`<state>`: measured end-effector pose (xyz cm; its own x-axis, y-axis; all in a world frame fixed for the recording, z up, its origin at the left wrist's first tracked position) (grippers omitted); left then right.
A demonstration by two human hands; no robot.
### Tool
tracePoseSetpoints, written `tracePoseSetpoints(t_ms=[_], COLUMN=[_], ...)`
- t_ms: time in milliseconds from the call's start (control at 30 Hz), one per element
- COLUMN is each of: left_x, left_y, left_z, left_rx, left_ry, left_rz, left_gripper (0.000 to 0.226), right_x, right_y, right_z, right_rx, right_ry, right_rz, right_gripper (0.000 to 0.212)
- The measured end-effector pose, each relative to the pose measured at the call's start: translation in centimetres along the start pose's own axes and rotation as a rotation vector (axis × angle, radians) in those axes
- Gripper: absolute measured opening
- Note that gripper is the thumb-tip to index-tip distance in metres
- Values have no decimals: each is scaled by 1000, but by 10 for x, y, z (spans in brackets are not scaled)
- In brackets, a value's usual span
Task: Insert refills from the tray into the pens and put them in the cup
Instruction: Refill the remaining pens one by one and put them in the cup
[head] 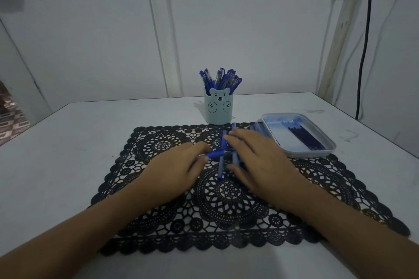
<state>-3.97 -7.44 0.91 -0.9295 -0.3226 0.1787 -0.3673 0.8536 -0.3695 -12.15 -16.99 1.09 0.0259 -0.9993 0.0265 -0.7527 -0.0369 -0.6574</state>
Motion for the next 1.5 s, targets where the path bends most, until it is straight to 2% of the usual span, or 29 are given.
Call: tracePoseSetpoints(t_ms=[100,267,467,733,867,1000,1067,1300,1500], left_x=[4,5,16,23,11,-9,-13,-14,-14], left_y=[10,14,19,22,21,19,18,17,18], left_z=[6,10,7,3,5,3,3,3,2], left_rx=[24,77,123,127,144,157,173,181,190], left_ry=[52,-3,-81,-100,-70,53,91,119,128], left_rz=[36,95,254,312,221,-5,-40,-35,-35], left_gripper=[9,30,28,28,29,27,26,23,24], right_x=[-14,-22,-25,-16,-6,18,24,-9,-11], right_y=[2,6,10,9,5,5,7,13,13], right_z=[8,13,19,6,0,-10,-11,2,1], right_rx=[-37,-105,-243,-238,-243,-229,-238,-466,-466], right_ry=[72,93,34,-55,-49,-230,-321,-305,-260], right_rz=[-91,-163,-176,-138,2,241,301,122,106], right_gripper=[34,20,23,37,42,18,16,30,28])
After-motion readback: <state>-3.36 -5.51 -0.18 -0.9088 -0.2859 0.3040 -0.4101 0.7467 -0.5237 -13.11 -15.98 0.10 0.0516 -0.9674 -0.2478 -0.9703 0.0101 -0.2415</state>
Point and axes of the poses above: each hand's wrist, its own y-axis away from the middle knuckle, its own z-axis out of the palm, x = y × z, the point moved 8 cm from there along -y, towards the middle knuckle, and after that the axes turned 4 degrees about z, right-handed, at the moved point
